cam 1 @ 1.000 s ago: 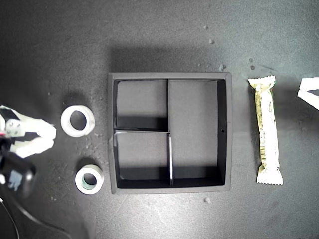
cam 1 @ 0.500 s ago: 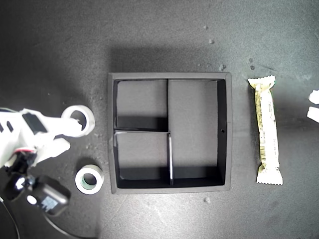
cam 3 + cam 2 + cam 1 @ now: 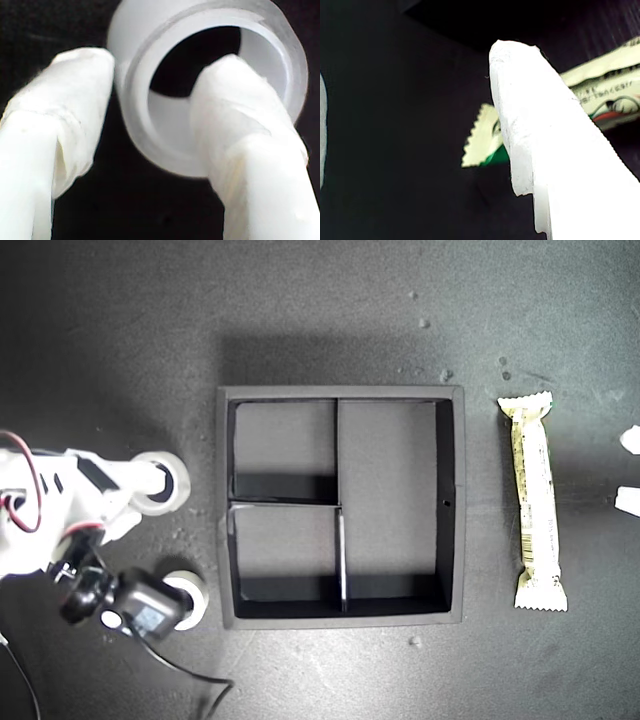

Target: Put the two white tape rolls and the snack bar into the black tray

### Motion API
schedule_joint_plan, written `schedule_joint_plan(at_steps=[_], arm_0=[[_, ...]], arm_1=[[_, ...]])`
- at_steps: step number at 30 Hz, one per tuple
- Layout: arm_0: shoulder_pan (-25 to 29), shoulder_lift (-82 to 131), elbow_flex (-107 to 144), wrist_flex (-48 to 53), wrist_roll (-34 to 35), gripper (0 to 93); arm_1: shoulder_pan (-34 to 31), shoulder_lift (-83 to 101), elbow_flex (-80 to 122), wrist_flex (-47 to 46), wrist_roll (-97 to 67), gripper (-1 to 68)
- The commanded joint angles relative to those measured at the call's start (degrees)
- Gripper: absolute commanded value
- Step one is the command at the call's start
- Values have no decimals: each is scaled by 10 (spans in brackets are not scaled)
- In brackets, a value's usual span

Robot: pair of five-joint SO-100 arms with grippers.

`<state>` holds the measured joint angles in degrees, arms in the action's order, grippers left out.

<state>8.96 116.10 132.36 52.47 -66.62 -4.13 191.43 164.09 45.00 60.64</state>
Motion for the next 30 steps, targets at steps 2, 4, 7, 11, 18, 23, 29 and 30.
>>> schedule_joint_plan(at_steps=[2, 4, 7, 11, 18, 23, 29, 30], arm_0=[[-18, -58, -44, -8, -17, 113], [-25, -87, -53, -8, -21, 104], [-34, -115, -62, -11, -25, 63], [-47, -125, -65, -13, -29, 1], [-59, -99, -51, -13, -27, 0], [-59, -52, -27, -13, -28, 0], [-54, -4, -17, -6, -26, 0], [-54, 0, -17, -2, -26, 0]], arm_1=[[-4, -3, -21, -19, -33, 221], [-7, -3, -27, -23, -37, 214], [-17, -5, -42, -24, -61, 206], [-21, -107, -109, -23, -98, 215], [-46, -500, -418, 92, -209, 251], [-71, -692, -570, 210, -283, 263], [-98, -860, -651, 281, -345, 261], [-99, -870, -653, 282, -346, 259]])
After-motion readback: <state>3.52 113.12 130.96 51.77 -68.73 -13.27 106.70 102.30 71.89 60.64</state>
